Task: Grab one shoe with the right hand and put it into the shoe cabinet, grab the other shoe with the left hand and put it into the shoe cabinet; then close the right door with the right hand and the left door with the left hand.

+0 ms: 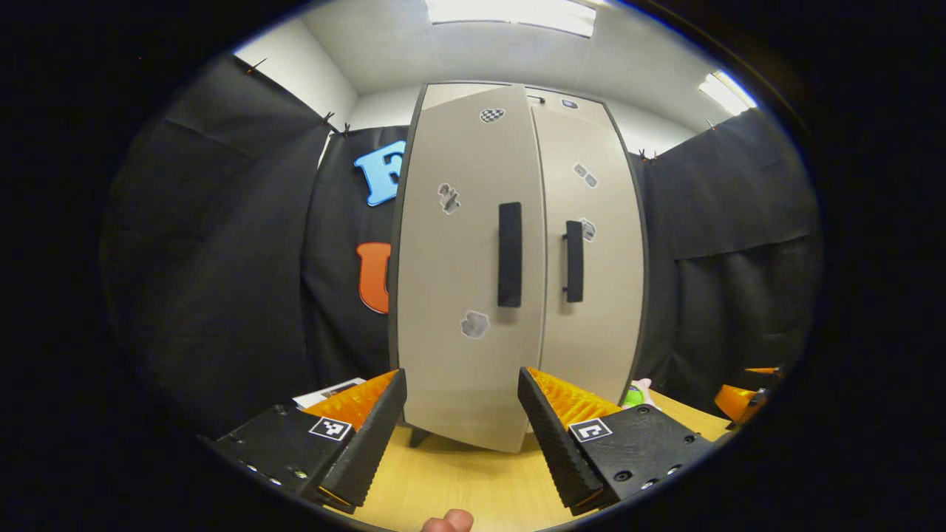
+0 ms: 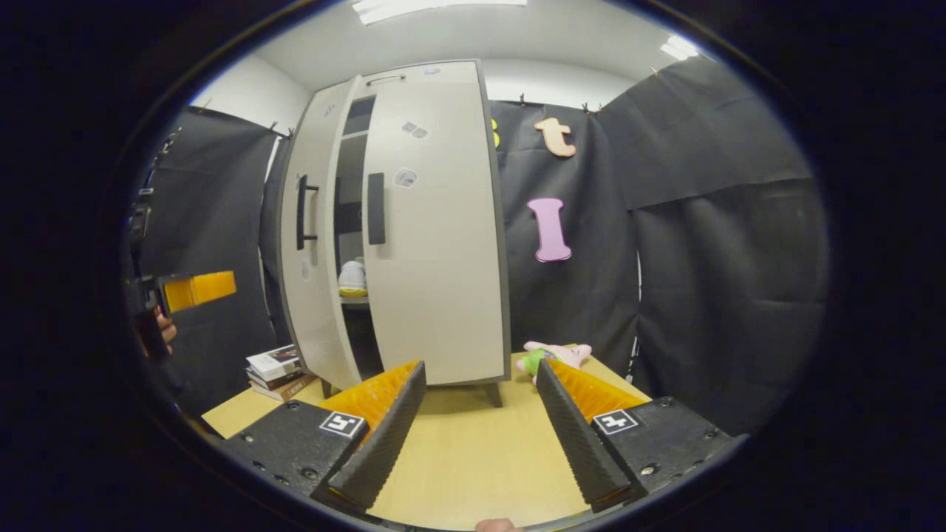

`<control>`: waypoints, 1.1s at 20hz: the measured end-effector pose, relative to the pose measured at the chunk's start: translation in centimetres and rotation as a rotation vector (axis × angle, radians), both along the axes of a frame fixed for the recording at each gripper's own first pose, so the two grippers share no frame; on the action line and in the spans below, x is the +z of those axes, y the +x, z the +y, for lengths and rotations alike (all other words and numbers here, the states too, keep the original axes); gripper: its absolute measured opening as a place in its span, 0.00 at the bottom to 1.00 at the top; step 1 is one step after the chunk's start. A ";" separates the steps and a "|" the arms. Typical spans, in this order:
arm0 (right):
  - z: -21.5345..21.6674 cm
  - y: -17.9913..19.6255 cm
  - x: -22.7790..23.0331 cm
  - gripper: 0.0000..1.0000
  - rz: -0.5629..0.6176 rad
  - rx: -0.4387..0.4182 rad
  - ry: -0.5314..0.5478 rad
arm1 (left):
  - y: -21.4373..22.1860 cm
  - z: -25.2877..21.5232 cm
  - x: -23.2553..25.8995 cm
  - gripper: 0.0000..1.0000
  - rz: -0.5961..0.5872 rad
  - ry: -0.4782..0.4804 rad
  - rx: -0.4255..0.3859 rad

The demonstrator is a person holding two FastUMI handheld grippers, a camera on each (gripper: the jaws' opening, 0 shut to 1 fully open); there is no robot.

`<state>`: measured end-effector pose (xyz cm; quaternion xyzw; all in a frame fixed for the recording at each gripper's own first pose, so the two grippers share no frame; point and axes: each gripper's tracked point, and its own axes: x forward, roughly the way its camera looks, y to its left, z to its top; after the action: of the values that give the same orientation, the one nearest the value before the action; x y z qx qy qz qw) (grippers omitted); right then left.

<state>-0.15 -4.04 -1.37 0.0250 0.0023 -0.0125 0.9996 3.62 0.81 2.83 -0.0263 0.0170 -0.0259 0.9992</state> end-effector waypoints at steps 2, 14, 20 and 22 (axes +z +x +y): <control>1.0 -0.2 -0.1 0.98 0.000 0.013 -0.009 | -1.7 -1.3 -2.5 0.91 0.035 0.003 -0.021; 3.4 -1.3 -0.4 0.93 -0.013 0.052 -0.003 | -4.8 -4.6 -5.0 0.92 0.042 0.048 -0.084; 4.0 -1.5 0.0 0.98 -0.024 0.068 -0.015 | -5.3 -5.1 -4.2 0.92 0.014 0.058 -0.093; 4.1 -1.4 -0.2 0.98 -0.020 0.074 -0.011 | -5.3 -4.9 -4.2 0.91 0.019 0.055 -0.082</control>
<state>-1.50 0.09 -1.56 0.0194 -0.0068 0.0246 0.9995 -1.69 -4.04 -1.38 0.0014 0.0280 -0.0663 0.9974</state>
